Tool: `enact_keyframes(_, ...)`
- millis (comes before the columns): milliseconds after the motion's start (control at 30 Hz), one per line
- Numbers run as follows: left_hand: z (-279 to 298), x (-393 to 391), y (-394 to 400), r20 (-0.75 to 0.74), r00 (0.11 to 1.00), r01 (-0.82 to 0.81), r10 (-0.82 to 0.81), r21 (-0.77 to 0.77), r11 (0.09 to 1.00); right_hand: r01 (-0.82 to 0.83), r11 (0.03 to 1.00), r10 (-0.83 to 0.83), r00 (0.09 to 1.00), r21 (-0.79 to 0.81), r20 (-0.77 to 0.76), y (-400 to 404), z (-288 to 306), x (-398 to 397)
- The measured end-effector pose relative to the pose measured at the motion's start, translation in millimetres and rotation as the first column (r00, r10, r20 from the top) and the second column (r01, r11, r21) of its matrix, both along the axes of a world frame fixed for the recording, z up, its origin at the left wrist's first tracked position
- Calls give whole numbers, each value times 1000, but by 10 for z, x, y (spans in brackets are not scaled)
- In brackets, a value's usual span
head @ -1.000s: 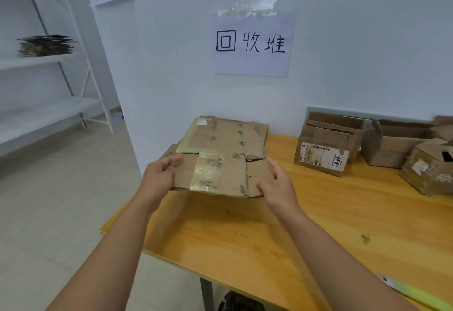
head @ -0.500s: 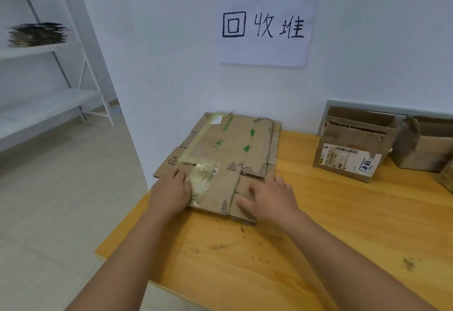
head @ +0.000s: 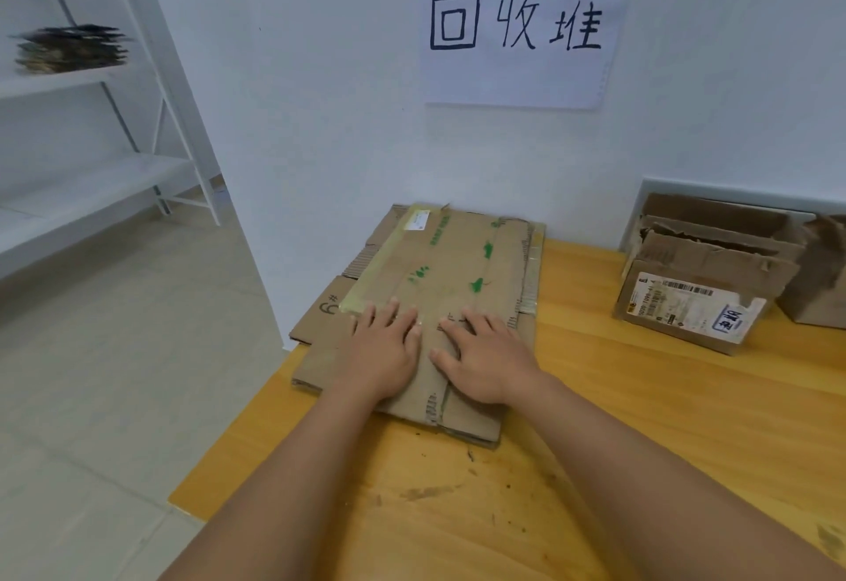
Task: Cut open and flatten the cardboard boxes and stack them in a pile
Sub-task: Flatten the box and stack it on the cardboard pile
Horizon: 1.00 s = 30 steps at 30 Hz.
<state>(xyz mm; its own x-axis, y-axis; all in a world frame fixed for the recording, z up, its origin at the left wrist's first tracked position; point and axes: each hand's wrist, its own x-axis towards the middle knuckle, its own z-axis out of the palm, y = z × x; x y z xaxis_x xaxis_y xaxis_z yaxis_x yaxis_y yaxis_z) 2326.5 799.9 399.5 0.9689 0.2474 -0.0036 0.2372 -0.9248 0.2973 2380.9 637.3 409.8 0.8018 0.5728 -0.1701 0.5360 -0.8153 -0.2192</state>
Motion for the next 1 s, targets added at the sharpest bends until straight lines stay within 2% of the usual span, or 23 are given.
enact_keyframes(167, -75, 9, 14, 5, 1000, -12, 12, 7, 1000, 93, 992, -96, 995, 81, 30, 127, 178, 431)
enact_keyframes(300, 11, 54, 65, -50, 999, -10, 11, 11, 1000, 96, 995, -97, 995, 4, 21, 210, -63, 556)
enact_keyframes(433, 247, 396, 137, -116, 993, -3, 10, 59, 998, 97, 995, -100, 993, 36, 60, 190, -134, 580)
enact_keyframes(633, -27, 663, 125, -46, 999, -19, 21, 42, 999, 79, 996, -81, 995, 31, 64, 164, 17, 766)
enact_keyframes(767, -78, 659, 138, -3, 1000, -23, 24, 40, 999, 198, 980, -200, 976, 28, 83, 299, 84, 973)
enact_keyframes(1000, -59, 617, 128, -40, 999, 6, -4, 55, 998, 198, 980, -198, 976, 4, 94, 309, 31, 999)
